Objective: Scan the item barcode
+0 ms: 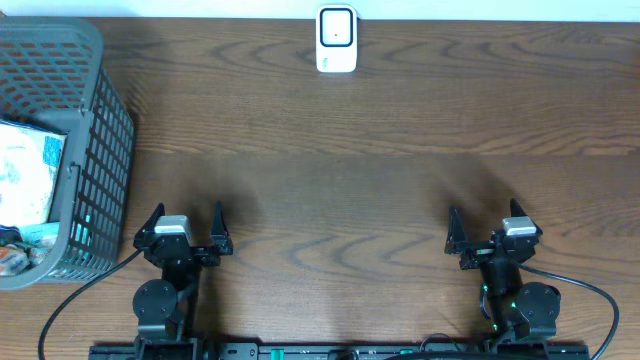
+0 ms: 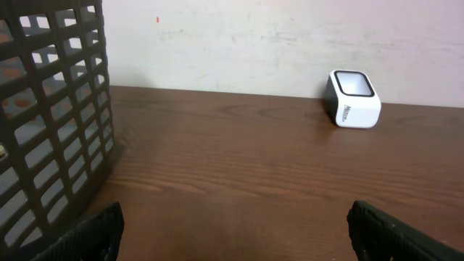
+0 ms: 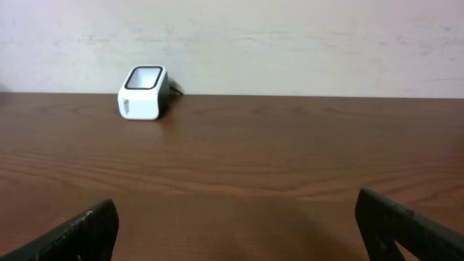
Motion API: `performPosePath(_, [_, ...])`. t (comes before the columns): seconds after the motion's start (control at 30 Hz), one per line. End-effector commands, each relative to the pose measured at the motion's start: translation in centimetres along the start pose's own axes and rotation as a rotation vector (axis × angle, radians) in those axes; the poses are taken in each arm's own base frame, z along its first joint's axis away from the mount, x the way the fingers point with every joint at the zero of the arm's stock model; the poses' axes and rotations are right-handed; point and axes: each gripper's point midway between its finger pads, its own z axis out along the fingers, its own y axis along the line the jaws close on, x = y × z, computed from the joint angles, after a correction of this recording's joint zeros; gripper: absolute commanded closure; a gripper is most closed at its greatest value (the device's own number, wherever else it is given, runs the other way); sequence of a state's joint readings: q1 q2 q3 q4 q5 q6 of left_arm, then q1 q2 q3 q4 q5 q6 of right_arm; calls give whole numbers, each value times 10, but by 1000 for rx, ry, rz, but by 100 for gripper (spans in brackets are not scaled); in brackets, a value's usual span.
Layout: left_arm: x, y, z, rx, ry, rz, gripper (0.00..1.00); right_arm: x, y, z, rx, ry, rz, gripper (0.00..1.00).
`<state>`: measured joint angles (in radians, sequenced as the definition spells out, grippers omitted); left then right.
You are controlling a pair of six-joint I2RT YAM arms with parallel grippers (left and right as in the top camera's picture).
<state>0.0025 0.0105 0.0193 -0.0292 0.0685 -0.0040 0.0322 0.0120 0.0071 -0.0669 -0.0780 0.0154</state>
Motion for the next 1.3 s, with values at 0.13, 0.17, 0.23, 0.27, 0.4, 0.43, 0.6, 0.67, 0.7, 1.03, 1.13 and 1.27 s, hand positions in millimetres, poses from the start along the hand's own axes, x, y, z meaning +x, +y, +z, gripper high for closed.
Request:
performPosePath(0.13, [15, -20, 0, 117, 56, -121, 2, 1, 3, 0, -14, 2, 6, 1])
performPosePath(0.17, [15, -24, -1, 138, 59, -145, 2, 1, 3, 0, -14, 2, 6, 1])
performPosePath(0.23, [14, -28, -1, 158, 61, -162, 2, 1, 3, 0, -14, 2, 6, 1])
performPosePath(0.27, [14, -28, -1, 158, 60, -168, 2, 1, 3, 0, -15, 2, 6, 1])
performPosePath(0.4, [0, -49, -6, 288, 34, -287, 3, 1, 3, 0, -14, 2, 6, 1])
performPosePath(0.43, [-7, -57, -9, 340, 12, -283, 3, 1, 3, 0, -14, 2, 6, 1])
performPosePath(0.6, [-59, -88, -31, 558, -180, -239, 3, 1, 3, 0, -14, 2, 6, 1])
performPosePath(0.67, [-83, -95, -44, 623, -278, -226, 2, 1, 3, 0, -14, 2, 6, 1])
performPosePath(0.7, [-103, -99, -56, 660, -369, -209, 2, 1, 3, 0, -14, 2, 6, 1])
performPosePath(1.03, [-239, -100, -149, 681, -850, -73, 2, 1, 3, 0, -14, 2, 6, 1])
performPosePath(1.13, [-270, -102, -160, 670, -885, -35, 2, 1, 3, 0, -14, 2, 6, 1])
performPosePath(1.27, [-306, -104, -136, 648, -721, -91, 3, 1, 3, 0, -14, 2, 6, 1])
